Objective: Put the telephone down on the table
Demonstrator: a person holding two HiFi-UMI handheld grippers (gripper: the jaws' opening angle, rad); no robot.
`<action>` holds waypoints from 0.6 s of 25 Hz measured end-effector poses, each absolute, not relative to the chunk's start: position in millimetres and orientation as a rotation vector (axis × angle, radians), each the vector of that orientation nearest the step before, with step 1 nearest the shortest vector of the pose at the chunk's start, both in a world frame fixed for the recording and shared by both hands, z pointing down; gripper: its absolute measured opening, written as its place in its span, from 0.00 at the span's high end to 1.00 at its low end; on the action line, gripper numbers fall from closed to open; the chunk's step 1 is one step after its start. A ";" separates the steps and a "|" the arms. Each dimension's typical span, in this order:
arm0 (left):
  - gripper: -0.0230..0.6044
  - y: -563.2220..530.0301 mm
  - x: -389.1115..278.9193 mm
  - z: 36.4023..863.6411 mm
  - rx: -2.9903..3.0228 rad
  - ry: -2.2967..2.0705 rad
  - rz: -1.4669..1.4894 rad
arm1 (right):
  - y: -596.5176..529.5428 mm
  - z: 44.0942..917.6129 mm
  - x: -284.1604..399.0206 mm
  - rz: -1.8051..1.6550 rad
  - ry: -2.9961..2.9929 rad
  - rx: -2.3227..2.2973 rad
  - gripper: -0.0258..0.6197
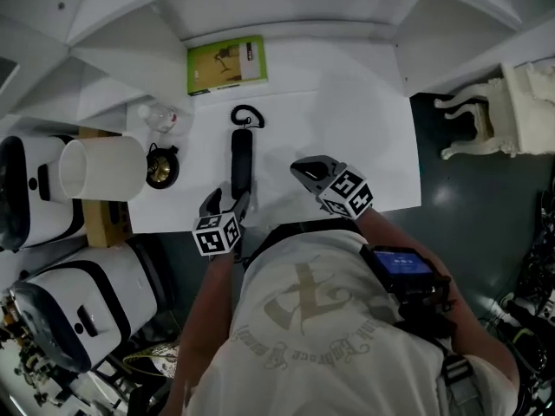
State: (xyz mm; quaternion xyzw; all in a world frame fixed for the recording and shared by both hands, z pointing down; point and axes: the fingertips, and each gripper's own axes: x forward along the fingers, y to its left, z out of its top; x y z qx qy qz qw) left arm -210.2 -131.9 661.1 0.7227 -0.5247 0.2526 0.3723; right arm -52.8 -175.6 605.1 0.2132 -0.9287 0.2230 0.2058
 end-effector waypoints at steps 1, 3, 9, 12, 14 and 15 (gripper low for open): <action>0.44 -129.1 -214.0 656.4 1.859 -1.348 0.619 | -175.2 603.8 -56.5 0.614 -2.591 0.592 0.93; 0.50 -122.8 -220.4 646.2 1.880 -1.355 0.561 | -173.5 600.4 -63.0 0.599 -2.600 0.587 0.93; 0.82 -101.9 -230.8 619.9 1.973 -1.366 0.446 | -161.1 590.9 -75.3 0.582 -2.631 0.579 0.93; 0.94 -94.9 -234.0 607.0 2.021 -1.362 0.406 | -154.1 586.2 -78.9 0.592 -2.646 0.596 0.93; 0.94 -89.4 -233.8 600.2 2.057 -1.340 0.388 | -148.4 582.6 -81.0 0.588 -2.655 0.610 0.93; 0.95 -86.0 -233.4 597.1 2.076 -1.328 0.384 | -144.6 580.5 -81.9 0.585 -2.660 0.618 0.93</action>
